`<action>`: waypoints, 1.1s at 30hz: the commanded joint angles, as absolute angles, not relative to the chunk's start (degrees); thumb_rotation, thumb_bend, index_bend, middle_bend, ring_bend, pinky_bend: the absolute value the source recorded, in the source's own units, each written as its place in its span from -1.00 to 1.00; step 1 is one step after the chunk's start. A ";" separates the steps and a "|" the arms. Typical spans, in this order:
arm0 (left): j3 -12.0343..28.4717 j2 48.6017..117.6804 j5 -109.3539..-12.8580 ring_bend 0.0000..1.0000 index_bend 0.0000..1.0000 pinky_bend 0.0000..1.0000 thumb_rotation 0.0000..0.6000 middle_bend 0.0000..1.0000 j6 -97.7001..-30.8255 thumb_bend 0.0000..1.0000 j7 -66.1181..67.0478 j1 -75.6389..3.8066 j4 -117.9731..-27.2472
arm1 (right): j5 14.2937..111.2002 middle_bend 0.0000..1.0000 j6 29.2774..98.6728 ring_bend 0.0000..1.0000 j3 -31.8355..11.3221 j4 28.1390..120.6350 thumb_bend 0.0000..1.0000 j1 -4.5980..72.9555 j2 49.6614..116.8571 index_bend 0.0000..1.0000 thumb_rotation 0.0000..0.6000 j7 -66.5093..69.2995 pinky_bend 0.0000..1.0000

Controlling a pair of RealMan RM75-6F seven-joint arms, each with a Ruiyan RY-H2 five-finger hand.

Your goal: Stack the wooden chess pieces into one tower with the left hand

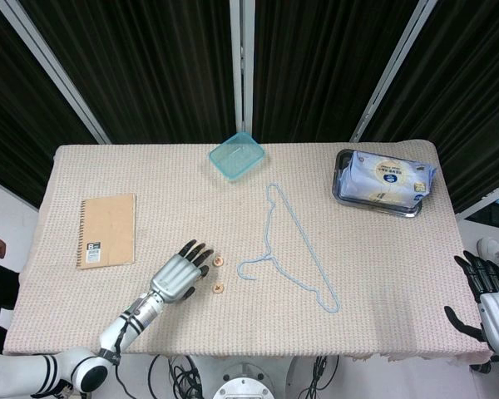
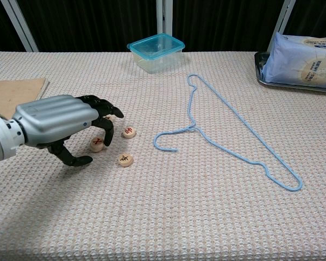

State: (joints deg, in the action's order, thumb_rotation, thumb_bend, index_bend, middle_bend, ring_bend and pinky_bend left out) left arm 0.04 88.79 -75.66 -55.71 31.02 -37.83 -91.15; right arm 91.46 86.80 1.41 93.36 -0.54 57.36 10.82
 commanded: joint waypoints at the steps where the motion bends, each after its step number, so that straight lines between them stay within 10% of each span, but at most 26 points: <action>1: 0.10 88.64 -75.61 -1.00 -0.21 -1.00 1.00 -0.88 -55.82 -0.38 30.97 -37.80 -91.37 | 91.54 -1.00 86.72 -1.00 1.47 93.43 -0.48 -0.50 57.37 -1.00 1.00 10.67 -1.00; 33: 0.54 91.64 -80.13 -1.00 -0.22 -1.00 1.00 -0.88 -56.75 -0.55 27.49 -38.61 -91.06 | 91.52 -1.00 86.27 -1.00 1.59 93.21 -0.48 -0.32 57.23 -1.00 1.00 11.31 -1.00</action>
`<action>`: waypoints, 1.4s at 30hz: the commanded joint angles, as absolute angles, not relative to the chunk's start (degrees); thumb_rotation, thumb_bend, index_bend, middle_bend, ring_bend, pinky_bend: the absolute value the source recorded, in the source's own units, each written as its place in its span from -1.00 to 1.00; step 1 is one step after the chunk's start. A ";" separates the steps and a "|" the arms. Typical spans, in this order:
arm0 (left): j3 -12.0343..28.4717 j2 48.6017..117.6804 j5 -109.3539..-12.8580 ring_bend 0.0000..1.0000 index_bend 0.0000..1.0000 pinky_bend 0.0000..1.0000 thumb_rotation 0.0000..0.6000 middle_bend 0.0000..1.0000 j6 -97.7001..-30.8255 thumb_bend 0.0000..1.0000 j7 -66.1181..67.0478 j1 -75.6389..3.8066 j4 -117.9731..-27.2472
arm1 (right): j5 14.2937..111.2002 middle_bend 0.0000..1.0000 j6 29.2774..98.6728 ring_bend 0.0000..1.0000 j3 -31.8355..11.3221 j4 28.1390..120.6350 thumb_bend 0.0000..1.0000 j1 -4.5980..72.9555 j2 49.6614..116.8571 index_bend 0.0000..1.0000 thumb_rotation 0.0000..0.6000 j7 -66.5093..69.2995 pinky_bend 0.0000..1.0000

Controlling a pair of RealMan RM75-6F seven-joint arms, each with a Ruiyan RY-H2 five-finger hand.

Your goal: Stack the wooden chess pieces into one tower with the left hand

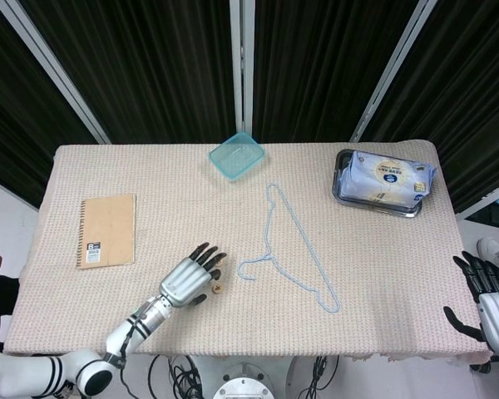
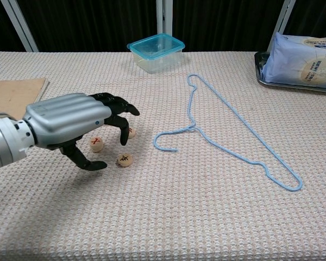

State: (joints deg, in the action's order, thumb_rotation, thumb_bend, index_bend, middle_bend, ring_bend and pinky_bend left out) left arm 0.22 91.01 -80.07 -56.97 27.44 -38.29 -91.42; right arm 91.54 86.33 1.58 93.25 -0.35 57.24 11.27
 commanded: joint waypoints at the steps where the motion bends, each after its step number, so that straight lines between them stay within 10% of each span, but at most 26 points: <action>1: 0.73 92.12 -80.22 -1.00 -0.22 -1.00 1.00 -0.88 -56.66 -0.55 27.57 -38.81 -90.84 | 91.51 -1.00 86.21 -1.00 1.59 93.20 -0.48 -0.29 57.20 -1.00 1.00 11.36 -1.00; 42: 1.08 94.86 -77.04 -1.00 -0.07 -1.00 1.00 -0.87 -53.35 -0.39 27.41 -40.49 -87.74 | 91.56 -1.00 86.54 -1.00 1.53 92.70 -0.48 -0.36 56.84 -1.00 1.00 12.90 -1.00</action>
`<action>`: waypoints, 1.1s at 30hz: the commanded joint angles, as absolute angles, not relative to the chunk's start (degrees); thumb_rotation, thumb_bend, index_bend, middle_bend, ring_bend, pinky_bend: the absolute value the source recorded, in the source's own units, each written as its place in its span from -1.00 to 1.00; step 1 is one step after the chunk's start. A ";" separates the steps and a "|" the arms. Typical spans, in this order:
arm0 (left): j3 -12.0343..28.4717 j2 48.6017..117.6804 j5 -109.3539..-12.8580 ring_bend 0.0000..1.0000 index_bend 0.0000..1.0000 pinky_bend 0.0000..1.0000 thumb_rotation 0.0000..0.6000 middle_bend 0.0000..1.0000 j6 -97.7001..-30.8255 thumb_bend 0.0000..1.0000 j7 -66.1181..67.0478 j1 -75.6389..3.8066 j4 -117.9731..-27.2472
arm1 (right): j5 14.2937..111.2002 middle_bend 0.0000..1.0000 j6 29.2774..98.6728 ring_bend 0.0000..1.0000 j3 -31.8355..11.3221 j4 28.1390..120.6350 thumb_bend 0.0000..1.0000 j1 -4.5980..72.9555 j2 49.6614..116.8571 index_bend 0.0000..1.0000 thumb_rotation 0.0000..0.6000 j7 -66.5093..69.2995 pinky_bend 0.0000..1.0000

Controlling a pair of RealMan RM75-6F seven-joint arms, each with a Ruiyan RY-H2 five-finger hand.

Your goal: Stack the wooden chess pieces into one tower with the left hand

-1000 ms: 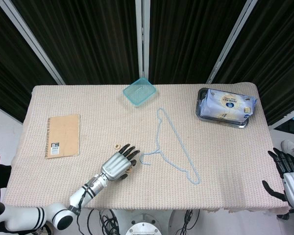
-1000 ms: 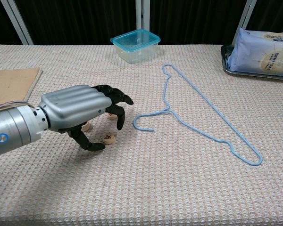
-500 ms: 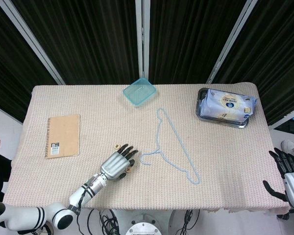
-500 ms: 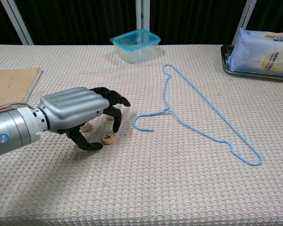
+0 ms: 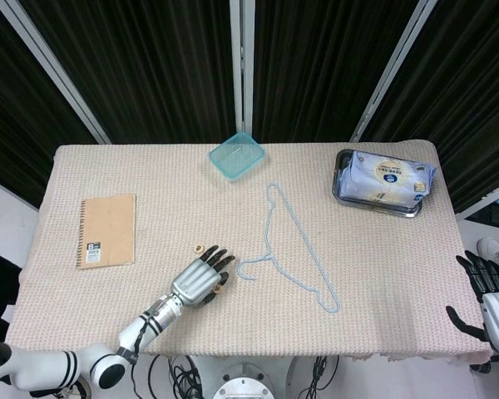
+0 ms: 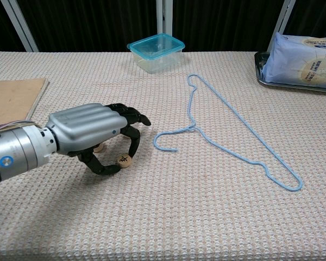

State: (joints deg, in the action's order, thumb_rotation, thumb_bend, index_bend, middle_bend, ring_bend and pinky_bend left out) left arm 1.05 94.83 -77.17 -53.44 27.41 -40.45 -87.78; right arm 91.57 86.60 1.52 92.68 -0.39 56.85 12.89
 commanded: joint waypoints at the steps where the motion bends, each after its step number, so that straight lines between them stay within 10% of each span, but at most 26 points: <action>1: 1.09 94.89 -76.94 -1.00 -0.07 -1.00 1.00 -0.87 -53.29 -0.39 27.39 -40.51 -87.69 | 91.55 -1.00 86.51 -1.00 1.53 92.72 -0.48 -0.34 56.82 -1.00 1.00 12.93 -1.00; 33: 1.93 87.39 -75.03 -1.00 -0.05 -1.00 1.00 -0.86 -56.91 -0.35 25.81 -38.26 -92.11 | 92.13 -1.00 86.16 -1.00 1.92 93.18 -0.48 -0.16 57.03 -1.00 1.00 11.82 -1.00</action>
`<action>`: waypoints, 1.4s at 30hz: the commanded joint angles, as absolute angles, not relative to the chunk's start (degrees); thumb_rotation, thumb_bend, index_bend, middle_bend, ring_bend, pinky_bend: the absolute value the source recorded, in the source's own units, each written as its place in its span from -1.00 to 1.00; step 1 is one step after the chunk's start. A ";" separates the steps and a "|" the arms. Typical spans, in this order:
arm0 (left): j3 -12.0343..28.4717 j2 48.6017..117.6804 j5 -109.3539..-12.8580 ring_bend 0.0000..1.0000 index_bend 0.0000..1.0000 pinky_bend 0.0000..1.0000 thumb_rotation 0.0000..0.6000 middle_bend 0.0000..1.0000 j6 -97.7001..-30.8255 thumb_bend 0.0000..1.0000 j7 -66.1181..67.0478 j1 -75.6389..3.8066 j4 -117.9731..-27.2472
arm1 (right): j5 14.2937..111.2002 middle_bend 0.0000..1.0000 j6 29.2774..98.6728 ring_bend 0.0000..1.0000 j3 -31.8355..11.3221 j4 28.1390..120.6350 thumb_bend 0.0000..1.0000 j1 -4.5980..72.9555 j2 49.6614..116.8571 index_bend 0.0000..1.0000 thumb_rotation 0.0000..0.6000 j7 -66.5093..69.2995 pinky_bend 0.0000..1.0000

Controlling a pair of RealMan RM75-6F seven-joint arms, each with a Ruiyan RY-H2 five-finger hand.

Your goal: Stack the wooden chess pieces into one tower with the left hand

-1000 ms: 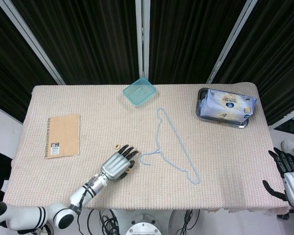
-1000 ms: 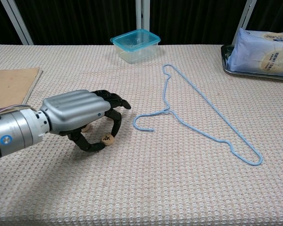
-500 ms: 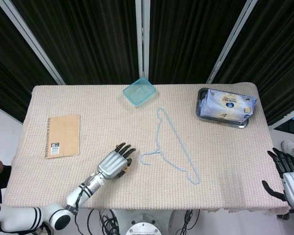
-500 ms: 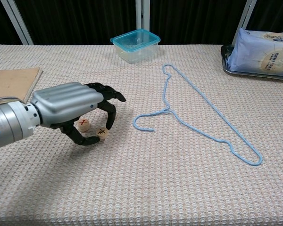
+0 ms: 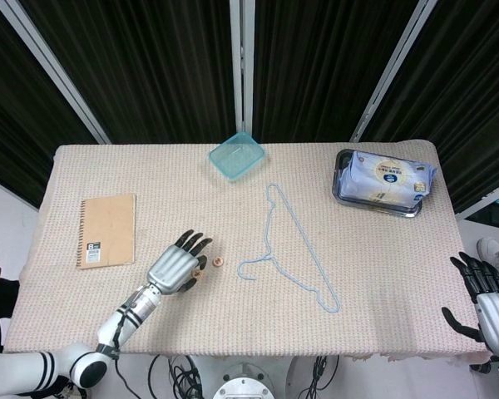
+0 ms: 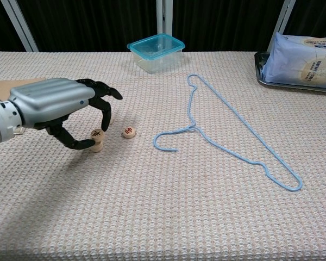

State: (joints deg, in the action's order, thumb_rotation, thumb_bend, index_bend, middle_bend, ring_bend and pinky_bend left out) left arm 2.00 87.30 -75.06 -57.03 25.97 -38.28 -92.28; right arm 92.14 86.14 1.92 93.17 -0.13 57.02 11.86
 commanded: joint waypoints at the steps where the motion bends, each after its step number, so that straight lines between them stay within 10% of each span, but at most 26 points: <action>1: 1.89 87.53 -74.96 -1.00 -0.05 -1.00 1.00 -0.86 -56.75 -0.35 25.61 -38.26 -91.90 | 92.06 -1.00 86.14 -1.00 1.91 93.19 -0.48 -0.16 57.04 -1.00 1.00 11.79 -1.00; 42: 1.74 88.46 -74.71 -1.00 -0.11 -1.00 1.00 -0.86 -56.39 -0.36 24.31 -37.98 -89.41 | 92.38 -1.00 85.47 -1.00 2.51 93.66 -0.48 0.01 56.49 -1.00 1.00 11.82 -1.00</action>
